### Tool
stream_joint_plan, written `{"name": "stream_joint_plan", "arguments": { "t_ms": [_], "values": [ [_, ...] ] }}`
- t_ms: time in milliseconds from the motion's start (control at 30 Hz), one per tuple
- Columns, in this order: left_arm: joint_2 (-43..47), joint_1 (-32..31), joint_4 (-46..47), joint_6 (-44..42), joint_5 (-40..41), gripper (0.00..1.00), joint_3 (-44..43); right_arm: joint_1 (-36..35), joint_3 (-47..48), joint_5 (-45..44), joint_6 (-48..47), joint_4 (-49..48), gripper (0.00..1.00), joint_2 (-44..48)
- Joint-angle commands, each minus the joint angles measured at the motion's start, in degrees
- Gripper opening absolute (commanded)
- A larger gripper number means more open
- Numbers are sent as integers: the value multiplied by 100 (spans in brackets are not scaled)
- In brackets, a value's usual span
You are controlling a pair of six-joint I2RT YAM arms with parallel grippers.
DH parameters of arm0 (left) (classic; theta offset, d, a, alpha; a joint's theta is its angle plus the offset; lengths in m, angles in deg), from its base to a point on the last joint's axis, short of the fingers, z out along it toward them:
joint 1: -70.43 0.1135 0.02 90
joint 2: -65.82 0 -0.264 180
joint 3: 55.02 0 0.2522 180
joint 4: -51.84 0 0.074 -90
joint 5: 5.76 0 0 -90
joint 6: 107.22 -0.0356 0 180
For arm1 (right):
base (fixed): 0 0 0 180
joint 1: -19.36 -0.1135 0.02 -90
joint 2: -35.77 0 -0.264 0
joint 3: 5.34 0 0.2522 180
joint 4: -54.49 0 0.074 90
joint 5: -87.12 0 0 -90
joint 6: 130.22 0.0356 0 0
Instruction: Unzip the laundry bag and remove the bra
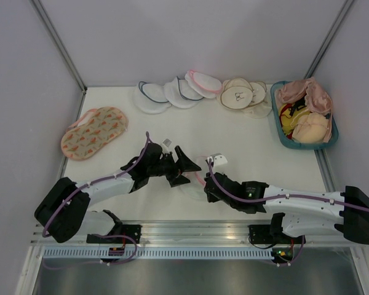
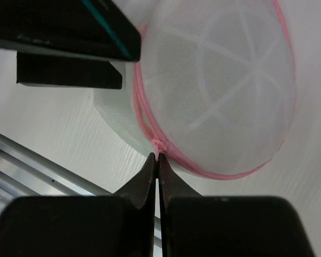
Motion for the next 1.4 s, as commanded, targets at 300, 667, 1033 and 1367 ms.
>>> {"name": "stream_joint_plan", "arguments": {
  "t_ms": [300, 667, 1033, 1367],
  "values": [
    [-1393, -360, 697, 465, 266, 86, -958, 10, -279, 398, -270, -833, 0, 123],
    [-1447, -430, 882, 457, 336, 2, -914, 10, -315, 293, -297, -825, 0, 184],
    [-1385, 305, 1040, 510, 548, 2, -589, 10, -288, 775, -305, -649, 0, 79],
    [-1849, 1477, 1050, -174, -515, 2, -878, 1, -455, 743, 45, -115, 0, -236]
  ]
}}
